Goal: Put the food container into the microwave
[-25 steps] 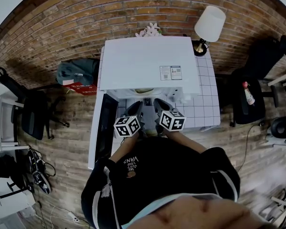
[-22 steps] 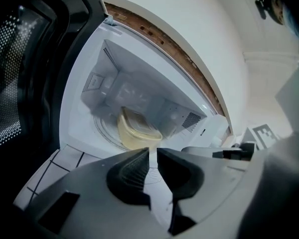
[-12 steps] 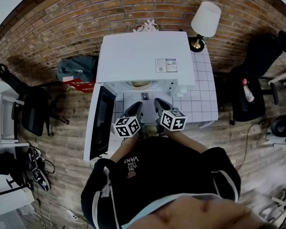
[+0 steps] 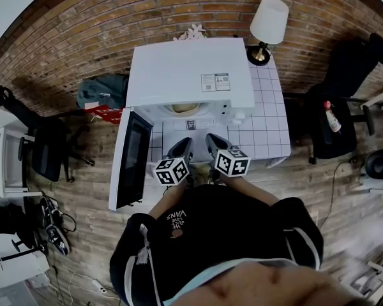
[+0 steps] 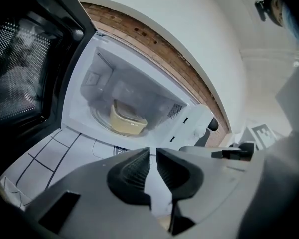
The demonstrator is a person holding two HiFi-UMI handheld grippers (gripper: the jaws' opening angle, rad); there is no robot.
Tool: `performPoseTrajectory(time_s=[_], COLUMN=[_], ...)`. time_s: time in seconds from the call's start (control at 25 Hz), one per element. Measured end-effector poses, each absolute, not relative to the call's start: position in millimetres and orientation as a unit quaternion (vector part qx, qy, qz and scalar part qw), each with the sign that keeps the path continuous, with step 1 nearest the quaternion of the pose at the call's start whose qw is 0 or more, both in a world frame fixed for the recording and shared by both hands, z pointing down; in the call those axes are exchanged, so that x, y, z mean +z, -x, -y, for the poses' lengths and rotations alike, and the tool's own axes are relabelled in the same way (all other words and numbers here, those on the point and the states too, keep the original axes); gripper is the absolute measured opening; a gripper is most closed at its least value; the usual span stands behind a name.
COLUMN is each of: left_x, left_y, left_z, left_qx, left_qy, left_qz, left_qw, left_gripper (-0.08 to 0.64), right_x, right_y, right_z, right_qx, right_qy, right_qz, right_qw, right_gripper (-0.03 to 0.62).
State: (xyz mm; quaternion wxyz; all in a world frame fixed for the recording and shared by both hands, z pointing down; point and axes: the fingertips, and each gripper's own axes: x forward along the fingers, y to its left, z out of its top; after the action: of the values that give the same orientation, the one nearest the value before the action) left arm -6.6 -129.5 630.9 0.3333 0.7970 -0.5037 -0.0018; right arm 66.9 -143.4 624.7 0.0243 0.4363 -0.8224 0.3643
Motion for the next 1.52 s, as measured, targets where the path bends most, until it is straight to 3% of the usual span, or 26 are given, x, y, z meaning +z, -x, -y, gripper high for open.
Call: performPoseTrajectory(time_s=[1.52], left_x=[613], left_y=[27], left_z=[74], left_qx=[0.017], left_qy=[-0.871], left_qz=[0.374], left_qw=[0.317], left_gripper=[0.046], right_x=[611], right_y=[-39], right_z=[75], right_qx=[0.346], right_qy=[-0.551], right_qz=[0.759], right_qw=[-0.026], right_gripper=[0.005])
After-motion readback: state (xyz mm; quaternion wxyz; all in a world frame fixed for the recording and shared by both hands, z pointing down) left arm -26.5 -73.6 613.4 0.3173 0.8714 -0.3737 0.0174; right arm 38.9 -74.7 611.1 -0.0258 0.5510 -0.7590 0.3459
